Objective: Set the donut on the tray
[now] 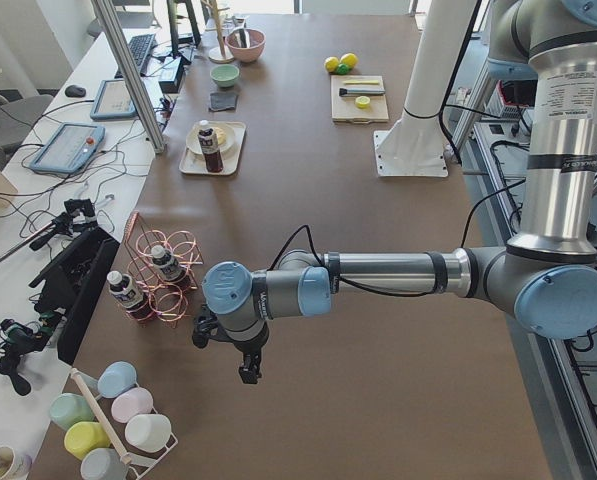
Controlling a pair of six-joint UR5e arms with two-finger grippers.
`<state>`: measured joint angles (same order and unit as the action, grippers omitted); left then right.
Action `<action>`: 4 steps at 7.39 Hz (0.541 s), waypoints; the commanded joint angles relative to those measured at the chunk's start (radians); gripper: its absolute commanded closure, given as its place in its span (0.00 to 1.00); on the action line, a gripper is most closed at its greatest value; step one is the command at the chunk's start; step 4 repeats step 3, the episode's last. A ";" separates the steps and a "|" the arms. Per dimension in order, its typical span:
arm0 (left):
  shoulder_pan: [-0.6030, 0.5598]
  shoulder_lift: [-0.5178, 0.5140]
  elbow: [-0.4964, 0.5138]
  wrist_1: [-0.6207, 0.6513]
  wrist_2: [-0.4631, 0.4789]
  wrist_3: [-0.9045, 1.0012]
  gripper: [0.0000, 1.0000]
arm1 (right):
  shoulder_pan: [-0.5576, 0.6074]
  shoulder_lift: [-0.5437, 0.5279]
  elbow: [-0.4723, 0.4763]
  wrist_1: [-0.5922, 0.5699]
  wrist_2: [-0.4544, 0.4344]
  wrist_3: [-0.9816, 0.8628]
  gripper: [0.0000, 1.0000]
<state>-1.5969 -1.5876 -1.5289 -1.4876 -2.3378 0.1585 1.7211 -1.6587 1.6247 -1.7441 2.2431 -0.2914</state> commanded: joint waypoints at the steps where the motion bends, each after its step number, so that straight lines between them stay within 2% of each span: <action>1: 0.000 0.000 0.000 0.000 0.000 -0.001 0.01 | 0.000 -0.001 0.001 0.000 0.001 -0.002 0.00; 4: 0.000 0.001 0.000 0.000 0.000 -0.010 0.01 | 0.000 -0.001 0.000 0.000 0.000 0.000 0.00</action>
